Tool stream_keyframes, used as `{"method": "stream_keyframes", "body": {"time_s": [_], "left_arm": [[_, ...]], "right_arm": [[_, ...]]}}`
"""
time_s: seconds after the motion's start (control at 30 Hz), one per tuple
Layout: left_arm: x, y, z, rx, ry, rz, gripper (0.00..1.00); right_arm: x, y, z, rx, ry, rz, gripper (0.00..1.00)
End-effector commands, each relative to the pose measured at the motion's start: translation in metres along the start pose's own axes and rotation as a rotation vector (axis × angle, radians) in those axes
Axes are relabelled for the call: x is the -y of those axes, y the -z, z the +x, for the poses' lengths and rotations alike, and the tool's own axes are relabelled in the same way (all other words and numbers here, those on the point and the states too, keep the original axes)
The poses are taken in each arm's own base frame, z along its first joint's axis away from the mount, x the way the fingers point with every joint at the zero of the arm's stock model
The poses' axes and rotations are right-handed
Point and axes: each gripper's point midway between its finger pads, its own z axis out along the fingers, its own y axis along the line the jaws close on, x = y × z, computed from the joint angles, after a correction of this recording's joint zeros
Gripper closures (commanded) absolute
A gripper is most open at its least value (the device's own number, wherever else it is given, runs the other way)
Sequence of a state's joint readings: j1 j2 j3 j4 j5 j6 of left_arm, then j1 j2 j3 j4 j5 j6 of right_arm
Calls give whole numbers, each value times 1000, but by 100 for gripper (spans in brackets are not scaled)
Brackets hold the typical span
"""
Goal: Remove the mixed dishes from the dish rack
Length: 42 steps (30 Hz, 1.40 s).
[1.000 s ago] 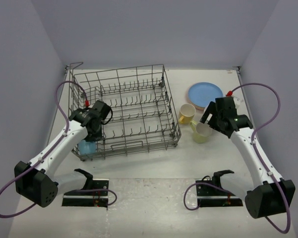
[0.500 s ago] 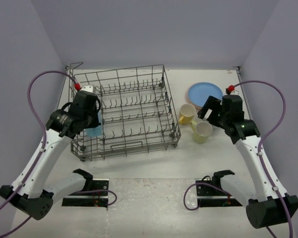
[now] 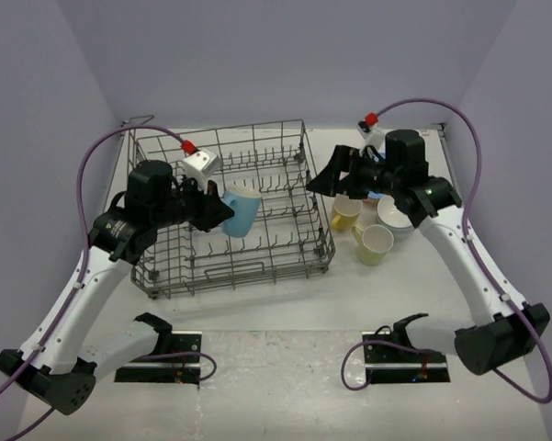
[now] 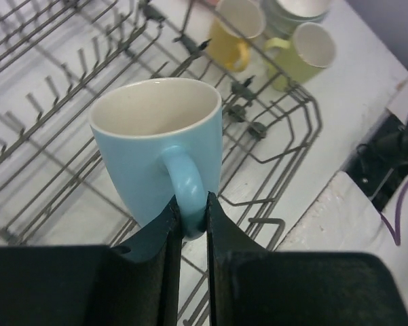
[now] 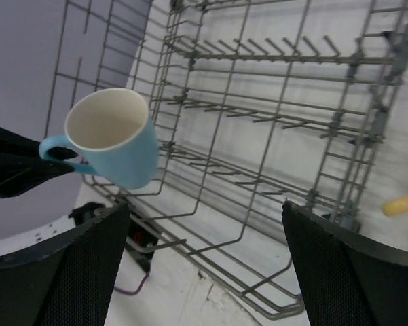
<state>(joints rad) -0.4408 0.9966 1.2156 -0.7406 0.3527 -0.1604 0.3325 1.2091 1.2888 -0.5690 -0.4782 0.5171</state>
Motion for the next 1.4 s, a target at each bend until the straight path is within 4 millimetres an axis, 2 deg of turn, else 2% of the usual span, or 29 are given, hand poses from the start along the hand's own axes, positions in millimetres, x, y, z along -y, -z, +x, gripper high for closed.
{"method": "stream_keyframes", "body": {"time_s": [0.0, 0.07, 0.23, 0.4, 0.47, 0.5, 0.53, 0.57, 0.67, 0.7, 0.73, 0.83, 0.9, 0.93, 0.97, 1.0, 1.07, 1.13, 1.17, 1.2, 1.23, 1.27, 1.3, 1.33, 1.37], "left_arm": [[61, 15, -49, 249, -284, 344, 100], [67, 18, -55, 284, -323, 375, 100], [70, 17, -61, 329, -386, 395, 100], [72, 17, -70, 380, -433, 395, 100], [73, 15, -70, 382, -445, 407, 100], [73, 14, -69, 381, -452, 412, 100], [72, 12, -70, 383, -457, 406, 100], [71, 11, -70, 383, -459, 404, 100], [68, 9, -73, 393, -483, 386, 100], [69, 8, -74, 400, -492, 389, 100], [70, 6, -74, 399, -505, 401, 100], [68, 3, -77, 399, -496, 392, 100], [68, 1, -77, 394, -474, 392, 34], [65, 0, -77, 392, -459, 380, 0], [64, -1, -77, 388, -446, 377, 0], [64, -2, -76, 384, -416, 373, 0], [56, -3, -85, 411, -353, 317, 0], [44, -6, -90, 424, -243, 237, 0], [40, -6, -93, 430, -203, 215, 0], [30, -9, -94, 436, -139, 160, 0], [25, -10, -95, 440, -110, 130, 0], [20, -10, -94, 437, -58, 102, 0], [6, -12, -97, 449, -15, 26, 0], [0, -13, -96, 445, 15, -7, 0], [-8, -16, -92, 425, 49, -43, 0]], "right_arm": [[-37, -19, 10, -155, -45, -159, 6], [-50, -26, 9, -194, -52, -198, 6], [-60, -55, 17, -294, -81, -213, 6], [-73, -65, 30, -353, -39, -229, 12], [-75, -69, 36, -383, -32, -235, 21], [-77, -69, 37, -392, -29, -236, 29], [-75, -71, 40, -402, -25, -234, 40], [-76, -70, 40, -403, -26, -235, 57], [-80, -68, 40, -406, -15, -263, 80], [-84, -65, 40, -414, -12, -288, 94], [-86, -63, 39, -417, -1, -296, 100], [-85, -58, 34, -369, 34, -275, 100], [-82, -49, 25, -300, 59, -222, 100], [-72, -48, 16, -244, 71, -158, 100], [-70, -43, 9, -201, 81, -136, 100], [-68, -29, 2, -146, 86, -112, 100], [-52, -16, -15, -35, 76, -12, 100], [-36, 9, -24, 56, 42, 55, 100], [-22, 14, -17, 57, 18, 82, 100], [-18, 38, -25, 130, -1, 97, 100], [-6, 49, -27, 177, -13, 146, 100], [15, 60, -21, 192, -41, 225, 100], [26, 72, -19, 218, -51, 288, 100], [32, 93, -16, 269, -58, 346, 100], [60, 107, -3, 272, -89, 488, 100]]}}
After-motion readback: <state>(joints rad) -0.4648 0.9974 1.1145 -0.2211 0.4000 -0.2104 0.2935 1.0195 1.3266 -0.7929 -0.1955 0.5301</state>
